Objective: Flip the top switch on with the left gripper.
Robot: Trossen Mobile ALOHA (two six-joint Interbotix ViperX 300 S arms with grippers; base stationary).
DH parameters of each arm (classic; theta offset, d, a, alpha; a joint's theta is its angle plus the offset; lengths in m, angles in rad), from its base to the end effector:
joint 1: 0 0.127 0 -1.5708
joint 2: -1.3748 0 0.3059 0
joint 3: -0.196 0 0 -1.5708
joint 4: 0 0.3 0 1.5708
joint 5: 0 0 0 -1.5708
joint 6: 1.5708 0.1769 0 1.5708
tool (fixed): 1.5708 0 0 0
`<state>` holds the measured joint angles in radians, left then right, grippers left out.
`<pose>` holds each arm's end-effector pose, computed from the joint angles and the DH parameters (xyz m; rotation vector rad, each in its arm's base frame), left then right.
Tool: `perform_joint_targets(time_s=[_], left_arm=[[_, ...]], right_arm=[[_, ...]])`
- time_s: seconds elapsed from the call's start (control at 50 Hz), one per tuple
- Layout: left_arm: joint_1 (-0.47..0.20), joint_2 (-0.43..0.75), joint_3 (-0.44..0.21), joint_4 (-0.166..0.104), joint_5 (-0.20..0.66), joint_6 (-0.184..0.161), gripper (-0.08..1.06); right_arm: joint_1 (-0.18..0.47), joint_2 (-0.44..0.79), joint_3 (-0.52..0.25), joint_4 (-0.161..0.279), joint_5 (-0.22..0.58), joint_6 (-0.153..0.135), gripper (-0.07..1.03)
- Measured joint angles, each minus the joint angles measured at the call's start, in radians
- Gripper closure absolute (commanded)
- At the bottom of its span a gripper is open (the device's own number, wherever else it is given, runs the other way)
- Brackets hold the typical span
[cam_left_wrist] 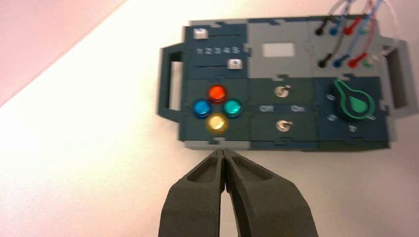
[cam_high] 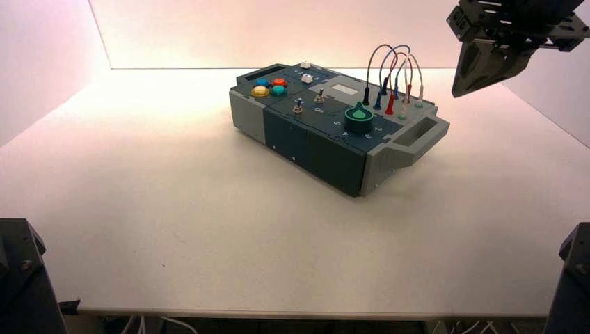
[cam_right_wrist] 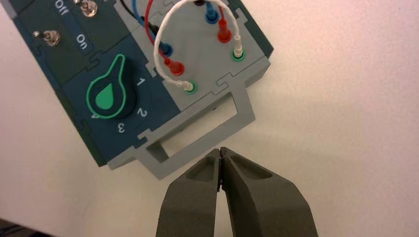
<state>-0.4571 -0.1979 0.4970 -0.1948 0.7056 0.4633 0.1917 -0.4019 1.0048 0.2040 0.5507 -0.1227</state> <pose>0.3326 -0.1884 0.1973 0.4461 0.9064 -0.6882 0.2490 0.0674 0.0962 -0.0034 1.1534 0.2348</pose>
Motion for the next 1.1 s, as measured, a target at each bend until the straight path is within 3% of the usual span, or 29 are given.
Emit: perform_joint_targets(time_s=[0.06, 0.26, 0.62, 0.84, 0.92, 1.1], left_arm=[[-0.018, 0.078, -0.087, 0.000, 0.100, 0.002, 1.00], [-0.032, 0.265, -0.221, 0.000, 0.250, 0.002, 1.00], [-0.087, 0.410, -0.318, 0.000, 0.238, 0.000, 1.00], [-0.132, 0.439, -0.333, -0.008, 0.210, -0.041, 1.00], [-0.146, 0.440, -0.333, -0.023, 0.201, -0.051, 1.00], [-0.155, 0.443, -0.333, -0.094, 0.190, -0.052, 1.00]], right_arm=[[0.000, 0.034, -0.003, -0.002, -0.028, 0.000, 0.98], [-0.002, 0.107, -0.026, 0.000, -0.064, 0.000, 0.98], [0.000, 0.249, -0.092, 0.000, -0.094, -0.008, 0.98], [0.000, 0.310, -0.106, -0.002, -0.120, -0.008, 0.98], [-0.002, 0.328, -0.107, 0.000, -0.130, -0.008, 0.98], [0.006, 0.376, -0.115, 0.005, -0.160, -0.008, 0.98]])
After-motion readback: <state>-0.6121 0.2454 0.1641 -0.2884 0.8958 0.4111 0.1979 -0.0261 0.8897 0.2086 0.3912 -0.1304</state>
